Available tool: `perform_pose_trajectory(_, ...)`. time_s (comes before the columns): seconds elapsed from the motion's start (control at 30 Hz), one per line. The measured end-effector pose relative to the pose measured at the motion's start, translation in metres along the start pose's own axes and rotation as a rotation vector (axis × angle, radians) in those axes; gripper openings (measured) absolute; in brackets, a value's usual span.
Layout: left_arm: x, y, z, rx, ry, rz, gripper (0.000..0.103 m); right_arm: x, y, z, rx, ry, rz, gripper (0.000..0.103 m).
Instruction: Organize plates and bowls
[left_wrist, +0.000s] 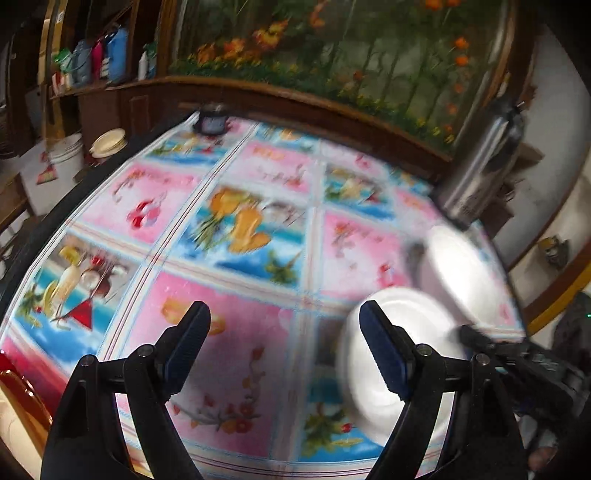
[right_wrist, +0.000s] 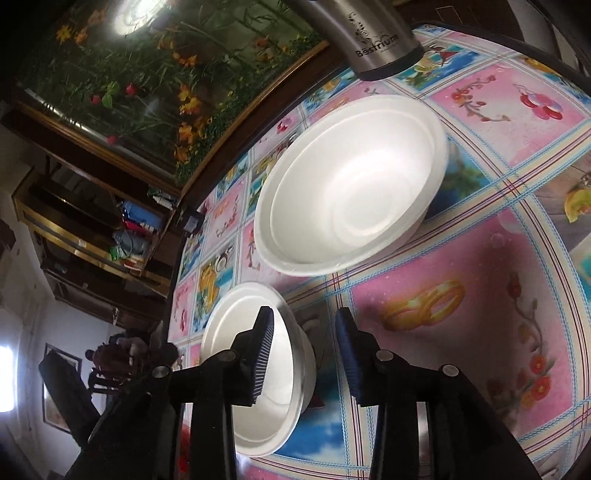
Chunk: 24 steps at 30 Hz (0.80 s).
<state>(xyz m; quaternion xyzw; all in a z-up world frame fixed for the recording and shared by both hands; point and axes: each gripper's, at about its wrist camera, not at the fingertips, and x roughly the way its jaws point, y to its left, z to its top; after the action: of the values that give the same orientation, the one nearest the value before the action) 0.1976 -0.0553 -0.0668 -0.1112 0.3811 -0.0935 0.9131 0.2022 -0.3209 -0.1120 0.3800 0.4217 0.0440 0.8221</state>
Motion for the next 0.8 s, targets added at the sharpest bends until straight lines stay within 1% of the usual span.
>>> perform_pose_trajectory(0.07, -0.003, -0.005, 0.0, 0.016, -0.008, -0.043, 0.083, 0.001, -0.002, 0.0, 0.006, 0.008, -0.006, 0.039)
perform_pose_trajectory(0.17, 0.009, -0.016, -0.005, 0.065, 0.061, -0.067, 0.083, 0.008, 0.0, -0.003, -0.002, 0.027, -0.01, 0.039)
perform_pose_trajectory(0.27, 0.023, -0.025, -0.012, 0.109, 0.132, -0.077, 0.083, 0.01, 0.003, -0.005, -0.016, 0.034, -0.015, 0.039)
perform_pose_trajectory(0.4, 0.033, -0.039, -0.023, 0.183, 0.184, -0.063, 0.083, 0.013, 0.003, -0.007, -0.017, 0.056, -0.014, 0.039)
perform_pose_trajectory(0.5, 0.038, -0.041, -0.031, 0.191, 0.222, -0.06, 0.083, 0.014, 0.004, -0.007, -0.021, 0.061, -0.013, 0.039)
perform_pose_trajectory(0.63, 0.039, -0.042, -0.036, 0.207, 0.223, -0.018, 0.083, 0.016, 0.004, -0.009, -0.017, 0.065, -0.016, 0.039)
perform_pose_trajectory(0.8, 0.033, -0.046, -0.036, 0.235, 0.167, 0.031, 0.083, 0.019, 0.005, -0.011, -0.016, 0.075, -0.022, 0.039)
